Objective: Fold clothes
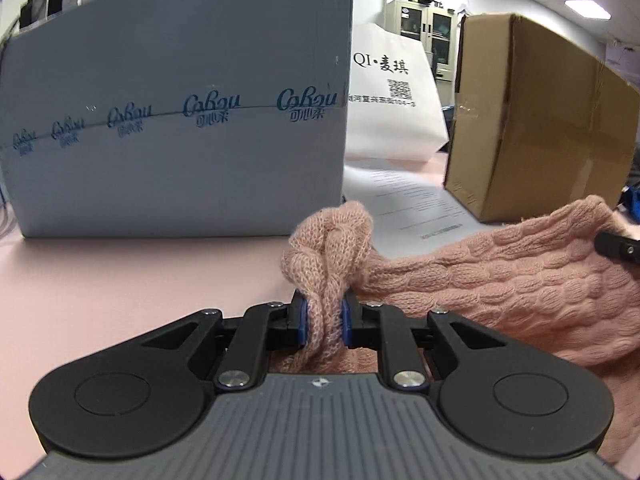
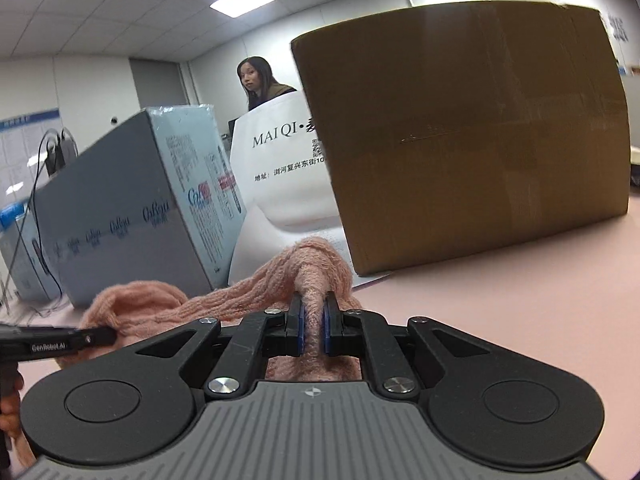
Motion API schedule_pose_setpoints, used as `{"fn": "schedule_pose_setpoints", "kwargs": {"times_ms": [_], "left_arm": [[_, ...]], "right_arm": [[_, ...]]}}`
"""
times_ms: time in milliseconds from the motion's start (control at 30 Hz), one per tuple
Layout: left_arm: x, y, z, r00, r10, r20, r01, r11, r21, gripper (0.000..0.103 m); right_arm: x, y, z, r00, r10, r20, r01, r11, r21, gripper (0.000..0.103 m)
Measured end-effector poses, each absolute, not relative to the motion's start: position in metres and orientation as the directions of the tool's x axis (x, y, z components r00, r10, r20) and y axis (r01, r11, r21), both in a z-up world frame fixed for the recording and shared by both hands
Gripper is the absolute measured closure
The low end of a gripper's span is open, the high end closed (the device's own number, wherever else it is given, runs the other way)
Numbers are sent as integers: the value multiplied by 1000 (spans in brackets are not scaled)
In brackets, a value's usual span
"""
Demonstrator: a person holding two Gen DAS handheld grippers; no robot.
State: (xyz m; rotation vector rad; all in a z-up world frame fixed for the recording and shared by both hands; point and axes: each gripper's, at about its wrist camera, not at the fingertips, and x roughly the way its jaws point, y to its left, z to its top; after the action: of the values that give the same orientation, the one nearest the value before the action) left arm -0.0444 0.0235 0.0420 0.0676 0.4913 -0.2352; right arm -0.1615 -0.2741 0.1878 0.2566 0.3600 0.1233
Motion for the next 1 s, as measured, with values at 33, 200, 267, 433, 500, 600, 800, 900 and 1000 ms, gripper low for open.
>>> {"fn": "schedule_pose_setpoints", "kwargs": {"times_ms": [33, 200, 267, 433, 500, 600, 800, 900, 1000], "left_arm": [[-44, 23, 41, 855, -205, -476, 238, 971, 9, 89], [-44, 29, 39, 853, -213, -477, 244, 970, 2, 83], [-46, 28, 39, 858, -211, -468, 248, 968, 19, 76], [-55, 25, 43, 885, -189, -426, 232, 971, 51, 25], [-60, 24, 45, 899, -183, -397, 228, 971, 69, 22], [-60, 22, 46, 889, -200, -411, 250, 966, 72, 22], [-58, 20, 46, 883, -196, -427, 251, 965, 75, 22], [-56, 19, 45, 880, -196, -433, 252, 965, 77, 22], [-55, 18, 45, 877, -187, -443, 259, 960, 106, 22]], "right_arm": [[-161, -270, 187, 931, 158, -330, -73, 964, 256, 95], [-165, -251, 183, 947, 101, -303, -55, 986, 157, 93], [-164, -250, 182, 947, 110, -302, -65, 986, 154, 93], [-162, -250, 179, 951, 89, -296, -54, 991, 125, 76], [-164, -247, 180, 952, 76, -295, -45, 993, 112, 64], [-164, -247, 180, 955, 86, -285, -54, 991, 119, 59], [-166, -248, 180, 956, 87, -281, -52, 990, 128, 54], [-167, -247, 180, 957, 87, -277, -54, 991, 126, 53], [-171, -245, 183, 957, 104, -273, -73, 990, 123, 49]]}}
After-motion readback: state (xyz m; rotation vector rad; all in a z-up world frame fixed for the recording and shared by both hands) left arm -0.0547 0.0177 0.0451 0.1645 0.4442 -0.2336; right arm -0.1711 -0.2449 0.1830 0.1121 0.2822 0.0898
